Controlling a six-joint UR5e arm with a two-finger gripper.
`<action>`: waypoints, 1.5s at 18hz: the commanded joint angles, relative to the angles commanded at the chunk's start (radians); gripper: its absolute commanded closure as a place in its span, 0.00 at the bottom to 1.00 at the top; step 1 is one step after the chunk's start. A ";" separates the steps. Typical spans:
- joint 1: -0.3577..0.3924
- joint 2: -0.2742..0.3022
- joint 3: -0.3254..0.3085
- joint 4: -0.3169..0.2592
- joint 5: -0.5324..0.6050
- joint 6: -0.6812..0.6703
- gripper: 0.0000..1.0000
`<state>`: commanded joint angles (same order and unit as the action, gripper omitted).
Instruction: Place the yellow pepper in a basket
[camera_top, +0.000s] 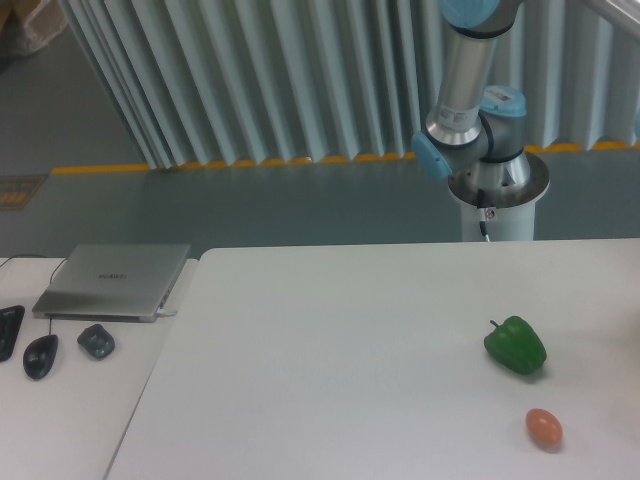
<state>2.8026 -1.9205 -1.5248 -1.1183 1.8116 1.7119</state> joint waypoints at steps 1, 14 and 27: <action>0.000 0.000 0.000 0.000 0.000 -0.009 0.00; -0.101 0.008 0.014 -0.029 -0.086 -0.141 0.00; -0.259 0.083 0.017 -0.273 -0.354 -0.210 0.00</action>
<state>2.5434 -1.8378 -1.5078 -1.3912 1.4573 1.5016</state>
